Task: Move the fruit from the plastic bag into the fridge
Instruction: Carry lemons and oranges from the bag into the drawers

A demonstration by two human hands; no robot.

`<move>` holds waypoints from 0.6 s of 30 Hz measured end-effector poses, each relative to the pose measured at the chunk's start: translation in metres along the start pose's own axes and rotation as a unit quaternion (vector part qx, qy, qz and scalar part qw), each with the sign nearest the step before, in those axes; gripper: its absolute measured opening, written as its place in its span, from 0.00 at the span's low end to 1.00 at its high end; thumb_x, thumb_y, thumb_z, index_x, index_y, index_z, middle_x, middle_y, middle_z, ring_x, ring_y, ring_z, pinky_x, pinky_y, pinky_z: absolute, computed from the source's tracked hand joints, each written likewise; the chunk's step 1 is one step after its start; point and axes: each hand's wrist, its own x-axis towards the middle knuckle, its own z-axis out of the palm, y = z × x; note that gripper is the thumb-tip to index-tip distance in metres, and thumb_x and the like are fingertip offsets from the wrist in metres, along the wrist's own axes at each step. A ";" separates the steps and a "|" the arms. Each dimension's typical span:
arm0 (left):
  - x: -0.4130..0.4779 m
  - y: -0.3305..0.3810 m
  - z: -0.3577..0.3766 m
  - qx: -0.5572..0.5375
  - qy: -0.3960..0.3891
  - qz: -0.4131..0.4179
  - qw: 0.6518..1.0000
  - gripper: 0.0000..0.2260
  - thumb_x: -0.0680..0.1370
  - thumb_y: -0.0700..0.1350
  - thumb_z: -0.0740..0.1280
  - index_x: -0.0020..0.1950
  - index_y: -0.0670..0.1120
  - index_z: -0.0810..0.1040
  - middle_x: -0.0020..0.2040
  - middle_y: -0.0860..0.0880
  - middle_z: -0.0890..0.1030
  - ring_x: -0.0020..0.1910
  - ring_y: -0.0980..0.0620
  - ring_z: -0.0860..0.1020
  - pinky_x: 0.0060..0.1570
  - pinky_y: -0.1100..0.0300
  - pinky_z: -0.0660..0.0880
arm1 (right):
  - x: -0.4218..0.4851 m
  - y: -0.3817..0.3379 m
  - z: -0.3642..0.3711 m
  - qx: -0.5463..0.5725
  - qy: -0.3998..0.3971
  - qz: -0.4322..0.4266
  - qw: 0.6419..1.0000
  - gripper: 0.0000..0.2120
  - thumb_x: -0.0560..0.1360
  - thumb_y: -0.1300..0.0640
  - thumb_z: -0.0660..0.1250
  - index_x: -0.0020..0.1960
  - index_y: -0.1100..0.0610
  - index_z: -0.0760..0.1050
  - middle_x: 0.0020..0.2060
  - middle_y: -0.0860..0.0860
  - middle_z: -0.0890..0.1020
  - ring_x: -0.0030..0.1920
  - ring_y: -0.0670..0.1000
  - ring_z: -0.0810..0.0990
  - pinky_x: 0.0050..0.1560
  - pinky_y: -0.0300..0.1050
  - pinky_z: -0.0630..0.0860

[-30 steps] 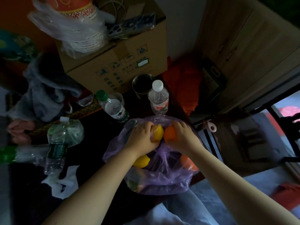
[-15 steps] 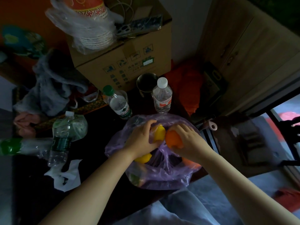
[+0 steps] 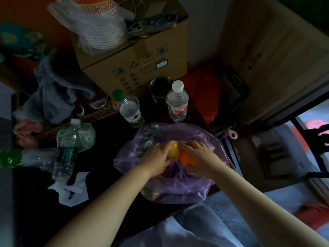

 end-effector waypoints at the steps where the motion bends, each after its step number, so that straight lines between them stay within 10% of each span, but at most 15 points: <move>1: 0.000 -0.001 0.004 0.004 -0.007 -0.013 1.000 0.27 0.77 0.58 0.63 0.73 0.51 0.60 0.61 0.46 0.76 0.58 0.46 0.73 0.57 0.54 0.69 | 0.002 0.000 0.004 -0.004 -0.005 0.002 1.000 0.39 0.67 0.46 0.66 0.75 0.43 0.54 0.69 0.49 0.64 0.68 0.57 0.64 0.65 0.55 0.67; 11: 0.002 -0.022 0.019 0.098 -0.034 -0.029 0.994 0.35 0.71 0.63 0.66 0.72 0.46 0.63 0.66 0.48 0.68 0.64 0.47 0.68 0.61 0.54 0.68 | 0.007 -0.003 0.021 -0.054 -0.016 -0.018 0.998 0.36 0.70 0.50 0.65 0.75 0.44 0.54 0.70 0.49 0.63 0.70 0.57 0.61 0.68 0.53 0.61; 18: -0.015 -0.021 0.009 0.231 0.047 0.171 0.957 0.35 0.63 0.51 0.77 0.67 0.45 0.70 0.61 0.47 0.75 0.60 0.46 0.75 0.57 0.53 0.76 | 0.004 0.004 0.025 -0.030 -0.007 -0.018 0.999 0.36 0.68 0.51 0.67 0.74 0.46 0.57 0.71 0.49 0.63 0.71 0.56 0.60 0.70 0.54 0.61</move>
